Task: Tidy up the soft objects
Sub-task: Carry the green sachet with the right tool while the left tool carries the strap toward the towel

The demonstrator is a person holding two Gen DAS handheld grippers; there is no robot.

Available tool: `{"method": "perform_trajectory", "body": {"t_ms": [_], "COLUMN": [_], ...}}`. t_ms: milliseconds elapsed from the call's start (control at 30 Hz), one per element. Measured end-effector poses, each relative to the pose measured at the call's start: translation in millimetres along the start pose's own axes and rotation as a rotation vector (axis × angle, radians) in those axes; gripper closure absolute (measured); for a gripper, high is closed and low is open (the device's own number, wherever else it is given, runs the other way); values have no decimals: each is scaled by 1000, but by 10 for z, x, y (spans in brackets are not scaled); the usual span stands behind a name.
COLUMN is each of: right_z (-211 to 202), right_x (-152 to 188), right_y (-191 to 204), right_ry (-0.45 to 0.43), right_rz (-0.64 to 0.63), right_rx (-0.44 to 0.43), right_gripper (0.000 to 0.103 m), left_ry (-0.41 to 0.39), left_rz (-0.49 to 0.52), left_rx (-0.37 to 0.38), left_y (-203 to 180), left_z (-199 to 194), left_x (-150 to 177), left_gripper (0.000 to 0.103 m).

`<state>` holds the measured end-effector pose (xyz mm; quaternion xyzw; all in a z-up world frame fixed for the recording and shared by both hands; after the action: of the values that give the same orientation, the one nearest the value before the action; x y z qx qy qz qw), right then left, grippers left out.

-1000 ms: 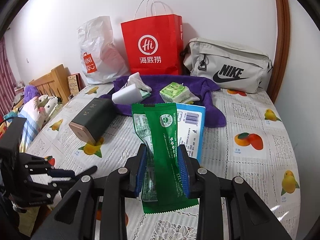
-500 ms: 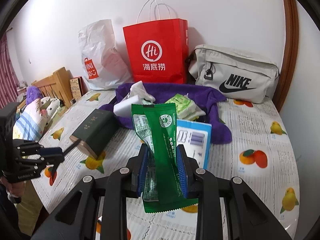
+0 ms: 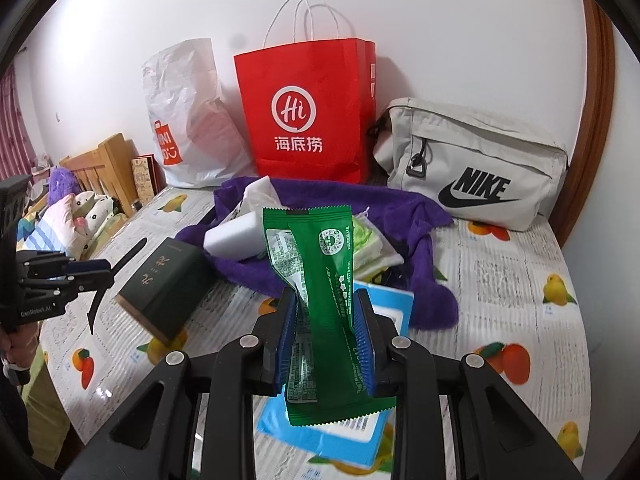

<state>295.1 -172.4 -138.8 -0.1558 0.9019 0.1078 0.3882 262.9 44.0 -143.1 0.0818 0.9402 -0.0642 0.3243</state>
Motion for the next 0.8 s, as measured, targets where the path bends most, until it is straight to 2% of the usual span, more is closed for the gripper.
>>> {"method": "perform_trajectory", "body": {"t_ms": [800], "right_z": [667], "right_x": [-550], "right_y": [-407], "right_ry": [18], "right_rz": [-6], "right_rx": [4], "right_gripper": [75], "left_ry": [-3], "left_rz": [-3], "left_rx": [-5], "left_y": [150], "left_z": [663], "left_x": [-869], "left_gripper": [83]}}
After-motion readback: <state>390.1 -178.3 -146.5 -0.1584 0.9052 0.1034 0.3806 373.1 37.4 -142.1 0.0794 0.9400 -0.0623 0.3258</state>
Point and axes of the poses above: each gripper's, at about its wrist camera, not at the fingertips, and z roughly the way its jaws point, y to its left, x to its underside, the point moved 8 cm from there along z, roughly the way its jaws point, and after that the axes turned 3 degrees about y, right-handed, at the moved point
